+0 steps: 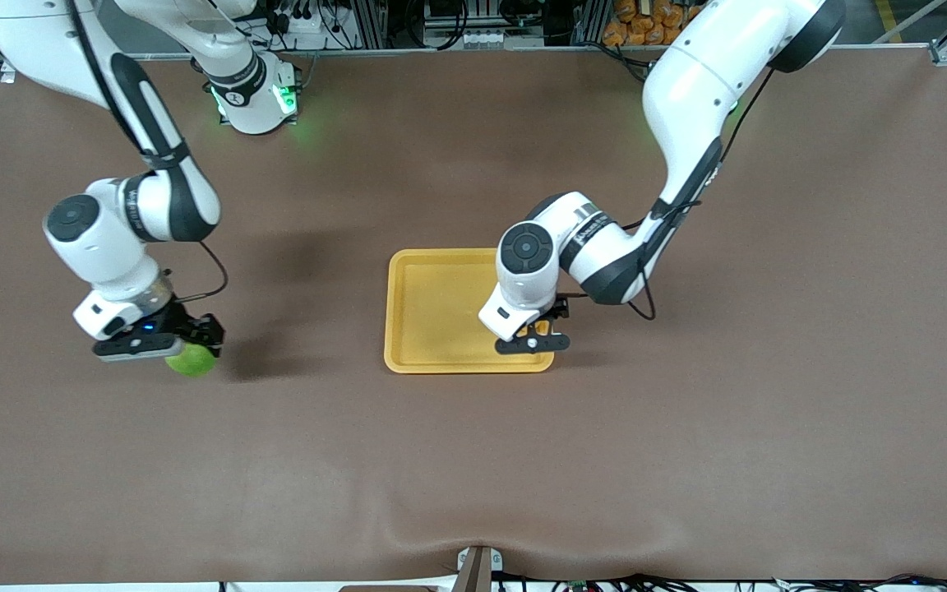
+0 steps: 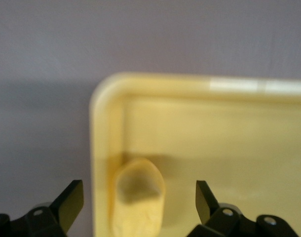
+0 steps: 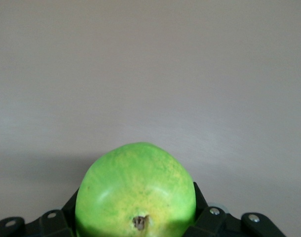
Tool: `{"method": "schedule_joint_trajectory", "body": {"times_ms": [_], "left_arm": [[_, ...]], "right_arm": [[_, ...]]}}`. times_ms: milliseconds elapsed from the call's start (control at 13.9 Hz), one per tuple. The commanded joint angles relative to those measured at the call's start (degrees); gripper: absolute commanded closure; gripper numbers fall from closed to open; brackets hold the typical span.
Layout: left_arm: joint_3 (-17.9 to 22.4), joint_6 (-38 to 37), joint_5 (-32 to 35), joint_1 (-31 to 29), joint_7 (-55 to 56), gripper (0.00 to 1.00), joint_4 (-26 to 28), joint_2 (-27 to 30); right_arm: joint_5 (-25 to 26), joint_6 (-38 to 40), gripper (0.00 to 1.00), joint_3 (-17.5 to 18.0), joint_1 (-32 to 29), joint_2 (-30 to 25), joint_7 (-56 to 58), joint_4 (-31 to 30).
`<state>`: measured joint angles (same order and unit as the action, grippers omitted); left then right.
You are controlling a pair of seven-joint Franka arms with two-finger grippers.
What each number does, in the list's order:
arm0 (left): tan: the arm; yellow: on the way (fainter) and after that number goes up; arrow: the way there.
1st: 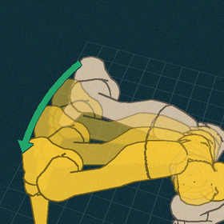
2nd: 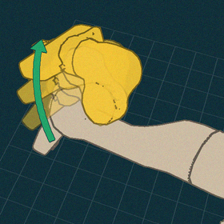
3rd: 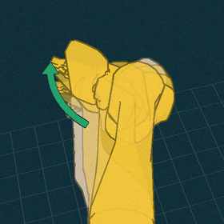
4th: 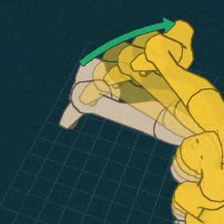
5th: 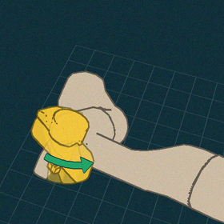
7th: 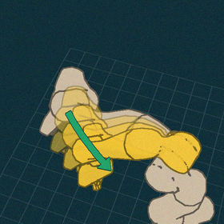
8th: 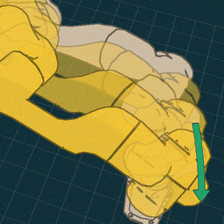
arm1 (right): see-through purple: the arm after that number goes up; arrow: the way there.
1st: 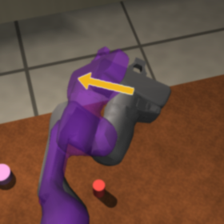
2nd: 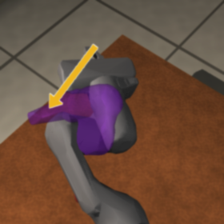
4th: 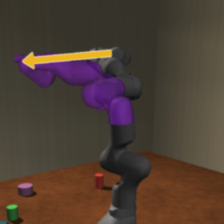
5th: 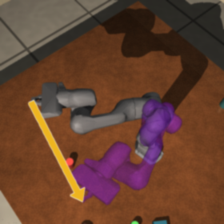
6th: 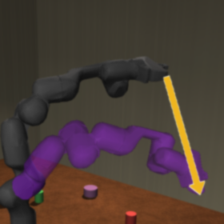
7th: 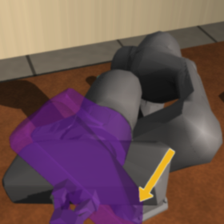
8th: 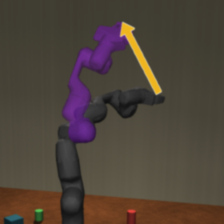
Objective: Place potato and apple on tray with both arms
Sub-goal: 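Release the potato on the tray while the right gripper lifts the apple, then move the apple over the tray with the right gripper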
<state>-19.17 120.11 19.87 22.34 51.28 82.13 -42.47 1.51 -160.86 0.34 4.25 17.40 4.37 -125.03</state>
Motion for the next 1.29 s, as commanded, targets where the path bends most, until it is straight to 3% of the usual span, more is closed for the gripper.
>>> {"method": "schedule_joint_trajectory", "body": {"times_ms": [0, 143, 359, 574, 861, 1004, 1219], "left_arm": [[-0.5, -4.4, 0.3, -3.5, -3.1, 0.0, 0.8, 7.1], [-0.5, -7.4, 0.0, -5.8, -7.9, 0.0, 0.9, 10.5], [-0.6, -11.6, -0.2, -10.5, -16.2, 0.0, 1.0, 15.3], [-0.5, -16.0, -3.1, -16.2, -22.9, 0.0, 1.3, 19.8], [-0.6, -20.2, -4.2, -23.1, -37.9, 0.0, 1.5, 24.4], [-0.6, -23.2, -7.5, -26.9, -45.9, 0.0, 2.2, 26.5], [-0.6, -25.1, -9.1, -30.4, -51.2, 0.0, 5.3, 31.4]], "right_arm": [[0.4, 0.8, 1.0, -0.3, 5.0, -0.3, -0.1, 1.0], [0.4, 3.5, 1.0, 0.6, 7.3, -1.5, 0.3, 0.8], [0.4, 12.0, 1.0, 5.7, 7.4, -6.4, 6.1, 1.1], [0.4, 13.8, 1.0, 9.8, 7.4, -8.3, 22.0, 1.1], [-0.7, 13.9, 1.0, 12.7, 7.9, -6.6, 48.8, 2.9], [-4.3, 14.1, 1.0, 14.0, 8.3, -4.2, 56.8, 3.7], [-10.2, 20.3, 1.0, 14.2, 9.5, 0.4, 66.2, 7.7]]}}
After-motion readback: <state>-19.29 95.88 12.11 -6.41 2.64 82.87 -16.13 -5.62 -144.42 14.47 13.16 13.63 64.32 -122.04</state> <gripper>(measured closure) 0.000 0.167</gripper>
